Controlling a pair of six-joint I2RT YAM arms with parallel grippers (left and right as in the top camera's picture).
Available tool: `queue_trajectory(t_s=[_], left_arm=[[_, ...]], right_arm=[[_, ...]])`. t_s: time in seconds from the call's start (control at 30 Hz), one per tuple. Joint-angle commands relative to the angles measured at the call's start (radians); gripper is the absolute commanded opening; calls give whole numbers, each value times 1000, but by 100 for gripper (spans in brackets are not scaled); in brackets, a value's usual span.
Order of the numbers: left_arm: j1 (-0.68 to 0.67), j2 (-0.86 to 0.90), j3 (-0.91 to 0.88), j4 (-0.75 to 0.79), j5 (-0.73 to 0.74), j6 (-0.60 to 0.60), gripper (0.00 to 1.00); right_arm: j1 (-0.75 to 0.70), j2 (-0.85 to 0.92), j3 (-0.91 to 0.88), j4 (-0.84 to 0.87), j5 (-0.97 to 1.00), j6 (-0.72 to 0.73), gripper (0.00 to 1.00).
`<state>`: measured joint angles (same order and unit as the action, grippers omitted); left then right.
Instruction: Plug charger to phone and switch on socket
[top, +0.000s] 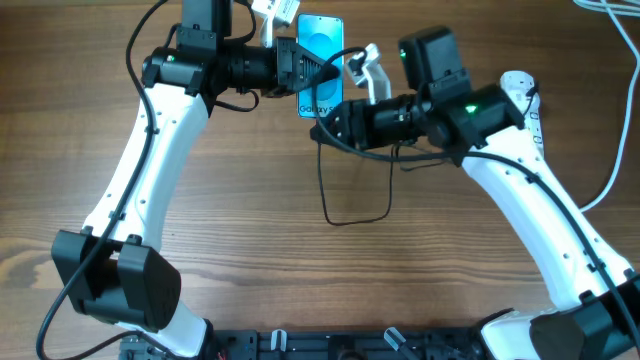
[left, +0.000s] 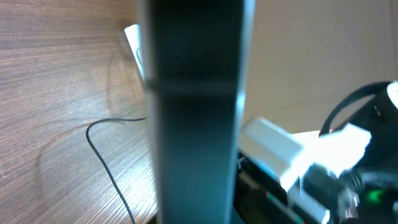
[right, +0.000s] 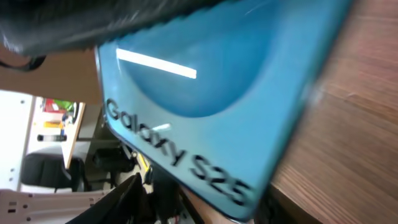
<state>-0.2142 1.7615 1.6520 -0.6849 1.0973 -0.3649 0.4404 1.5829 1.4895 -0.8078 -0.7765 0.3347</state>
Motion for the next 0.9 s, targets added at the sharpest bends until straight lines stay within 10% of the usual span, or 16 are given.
queue_trajectory(t_s=[0.0, 0.3, 0.87], left_arm=[[3, -18, -3, 9, 38, -14, 4], [3, -18, -3, 11, 38, -14, 4], [3, -18, -3, 46, 34, -63, 4]], right_arm=[[25, -1, 27, 6, 21, -18, 54], [27, -1, 27, -2, 20, -3, 32], [28, -1, 27, -20, 20, 8, 20]])
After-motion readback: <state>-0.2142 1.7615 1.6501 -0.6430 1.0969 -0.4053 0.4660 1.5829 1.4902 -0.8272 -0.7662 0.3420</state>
